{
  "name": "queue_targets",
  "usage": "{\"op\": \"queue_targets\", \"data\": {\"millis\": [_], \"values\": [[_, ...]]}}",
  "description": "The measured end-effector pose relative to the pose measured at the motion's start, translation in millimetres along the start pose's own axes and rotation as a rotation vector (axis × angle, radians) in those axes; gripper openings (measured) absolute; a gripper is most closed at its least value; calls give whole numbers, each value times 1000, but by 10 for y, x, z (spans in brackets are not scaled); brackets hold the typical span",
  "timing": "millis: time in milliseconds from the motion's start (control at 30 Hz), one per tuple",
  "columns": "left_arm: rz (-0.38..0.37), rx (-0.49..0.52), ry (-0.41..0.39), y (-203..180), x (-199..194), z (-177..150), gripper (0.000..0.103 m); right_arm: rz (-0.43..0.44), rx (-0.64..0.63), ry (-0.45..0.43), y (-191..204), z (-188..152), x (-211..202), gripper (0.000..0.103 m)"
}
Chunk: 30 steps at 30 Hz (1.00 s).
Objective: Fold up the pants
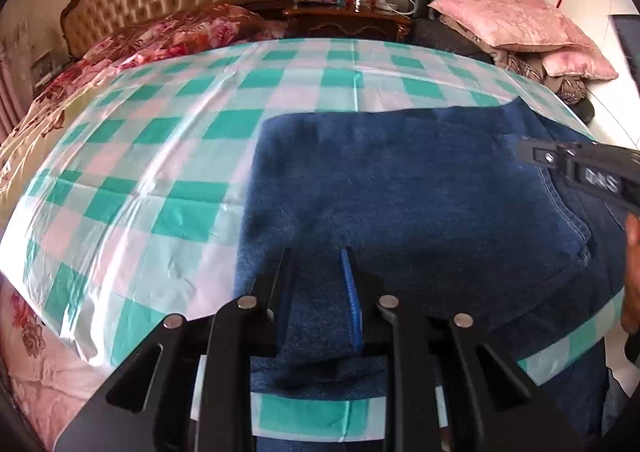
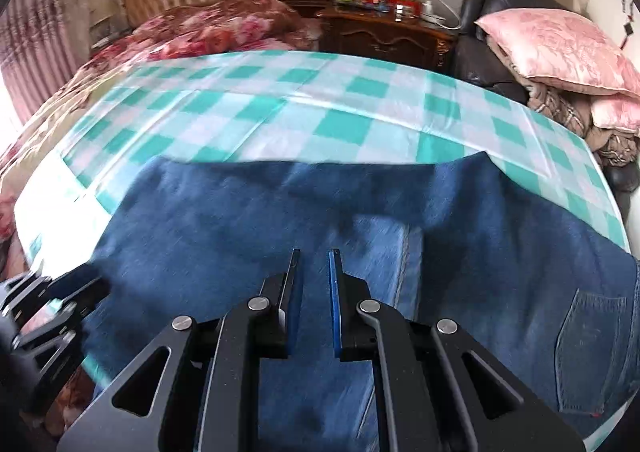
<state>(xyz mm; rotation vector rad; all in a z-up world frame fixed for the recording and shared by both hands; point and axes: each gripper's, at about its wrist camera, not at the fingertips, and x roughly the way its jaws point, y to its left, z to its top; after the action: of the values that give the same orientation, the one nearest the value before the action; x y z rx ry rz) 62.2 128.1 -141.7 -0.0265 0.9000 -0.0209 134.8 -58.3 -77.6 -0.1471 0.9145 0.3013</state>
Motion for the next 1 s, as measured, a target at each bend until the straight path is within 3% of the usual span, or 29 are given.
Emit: {"op": "queue_targets", "data": {"millis": [200,333,433,600,700,833,933,1000], "values": [[37,-32,19,91,35,-6,26,-23,-18,82,-18,-350,88,7],[27,-51,-5,142,-50,31,26,-18,-24,68,-71,-403,41,7],[32,-71,40,192,58,-17,26,-26,-15,71,-95,-418,20,7],[43,-83,9,228,-26,5,27,-39,-29,62,-119,-493,-33,7],[3,-57,-19,141,-83,64,27,-41,-26,63,-119,-505,-34,7],[10,1,41,38,122,77,29,-35,-27,61,-140,-524,-44,7],[14,-55,12,139,94,125,28,-13,-6,56,-192,-536,-53,7],[-15,-29,-34,101,21,193,27,-12,2,54,-196,-539,-58,7]]}}
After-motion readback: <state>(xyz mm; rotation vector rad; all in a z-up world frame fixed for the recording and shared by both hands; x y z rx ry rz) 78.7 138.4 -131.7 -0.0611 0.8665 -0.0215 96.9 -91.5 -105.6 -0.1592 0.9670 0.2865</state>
